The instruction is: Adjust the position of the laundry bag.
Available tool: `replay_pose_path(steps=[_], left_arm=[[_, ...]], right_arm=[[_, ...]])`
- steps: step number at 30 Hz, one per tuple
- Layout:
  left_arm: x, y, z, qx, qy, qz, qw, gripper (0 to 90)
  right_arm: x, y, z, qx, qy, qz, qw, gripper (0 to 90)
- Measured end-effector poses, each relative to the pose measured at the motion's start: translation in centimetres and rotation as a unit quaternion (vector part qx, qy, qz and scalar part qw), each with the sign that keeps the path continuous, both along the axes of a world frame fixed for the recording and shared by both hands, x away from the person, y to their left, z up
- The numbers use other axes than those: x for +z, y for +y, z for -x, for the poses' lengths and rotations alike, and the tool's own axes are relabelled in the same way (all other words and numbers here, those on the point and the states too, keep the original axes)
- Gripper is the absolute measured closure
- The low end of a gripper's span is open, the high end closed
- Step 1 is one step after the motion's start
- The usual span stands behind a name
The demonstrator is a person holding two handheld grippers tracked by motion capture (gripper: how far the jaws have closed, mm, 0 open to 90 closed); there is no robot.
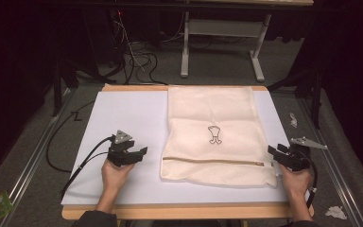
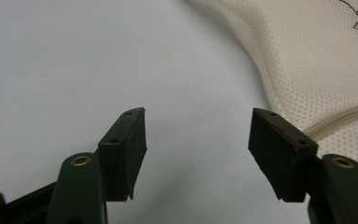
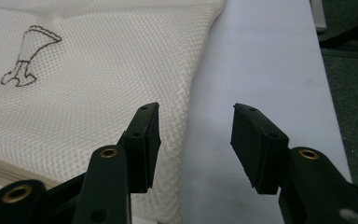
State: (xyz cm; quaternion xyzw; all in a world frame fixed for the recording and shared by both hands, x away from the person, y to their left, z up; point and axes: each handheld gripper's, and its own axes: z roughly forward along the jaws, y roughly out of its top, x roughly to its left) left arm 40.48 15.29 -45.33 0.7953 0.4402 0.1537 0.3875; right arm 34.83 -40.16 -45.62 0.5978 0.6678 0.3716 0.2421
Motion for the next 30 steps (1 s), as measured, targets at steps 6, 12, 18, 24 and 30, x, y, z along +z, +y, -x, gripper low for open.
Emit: replay_pose_path(steps=[6, 12, 18, 24, 30], left_arm=[[0.0, -1.4, -0.2, -0.018, 0.013, 0.002, 0.9998, 37.1], [0.5, -3.0, -0.5, -0.029, 0.012, 0.007, 0.9995, 37.2], [0.7, -4.3, -1.1, -0.036, 0.015, 0.009, 0.9992, 37.2], [0.9, -5.4, -1.9, -0.034, 0.025, 0.023, 0.9988, 39.4], [0.9, -6.8, -2.6, -0.032, 0.033, 0.014, 0.9988, 39.8]], right_arm=[[0.2, 0.6, -0.5, 0.013, 0.009, 0.002, 0.9999, 53.4], [0.3, 0.9, -1.0, 0.017, 0.025, -0.001, 0.9995, 53.3], [0.3, 1.5, -1.6, 0.037, 0.051, 0.011, 0.9980, 51.2], [0.5, 1.7, -1.9, 0.038, 0.048, 0.012, 0.9980, 50.7], [0.8, 1.8, -2.9, 0.030, 0.077, 0.015, 0.9965, 48.5]])
